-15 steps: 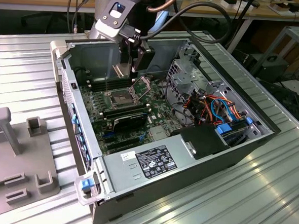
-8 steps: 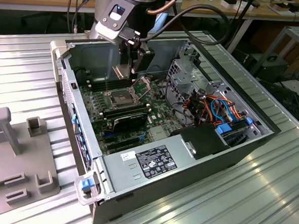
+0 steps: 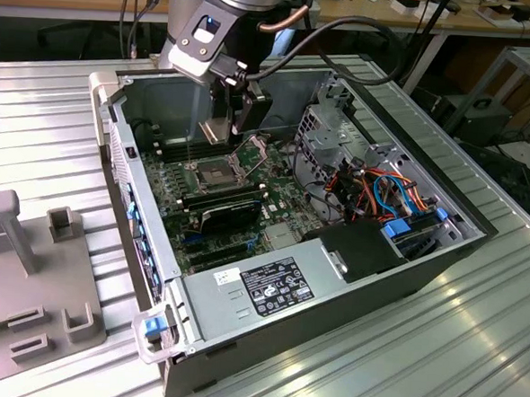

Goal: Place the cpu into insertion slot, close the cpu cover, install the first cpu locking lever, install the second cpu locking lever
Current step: 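Place the cpu into insertion slot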

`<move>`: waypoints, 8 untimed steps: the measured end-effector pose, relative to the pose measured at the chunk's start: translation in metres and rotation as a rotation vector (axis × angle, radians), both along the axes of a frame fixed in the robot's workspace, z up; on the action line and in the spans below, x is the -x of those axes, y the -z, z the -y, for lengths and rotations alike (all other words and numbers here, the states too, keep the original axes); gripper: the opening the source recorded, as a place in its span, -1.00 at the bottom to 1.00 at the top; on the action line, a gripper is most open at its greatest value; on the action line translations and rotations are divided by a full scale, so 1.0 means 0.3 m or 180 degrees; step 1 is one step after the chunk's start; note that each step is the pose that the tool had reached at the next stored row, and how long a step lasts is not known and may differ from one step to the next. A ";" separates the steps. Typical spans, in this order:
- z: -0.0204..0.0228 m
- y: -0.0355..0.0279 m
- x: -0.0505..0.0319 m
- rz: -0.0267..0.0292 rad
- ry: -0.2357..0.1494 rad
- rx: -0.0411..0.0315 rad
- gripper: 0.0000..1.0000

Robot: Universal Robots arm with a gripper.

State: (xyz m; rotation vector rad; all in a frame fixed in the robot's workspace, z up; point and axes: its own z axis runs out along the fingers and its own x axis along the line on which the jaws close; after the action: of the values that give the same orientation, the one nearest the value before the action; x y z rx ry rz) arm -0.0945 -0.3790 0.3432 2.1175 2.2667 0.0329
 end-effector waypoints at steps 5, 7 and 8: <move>-0.018 0.013 -0.015 -0.0001 0.0000 0.0003 0.09; -0.019 0.016 -0.016 -0.0002 0.0003 0.0002 0.09; -0.020 0.018 -0.016 -0.0001 0.0004 0.0002 0.09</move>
State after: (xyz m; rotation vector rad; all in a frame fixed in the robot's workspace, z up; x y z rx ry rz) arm -0.0896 -0.3731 0.3379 2.1189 2.2652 0.0316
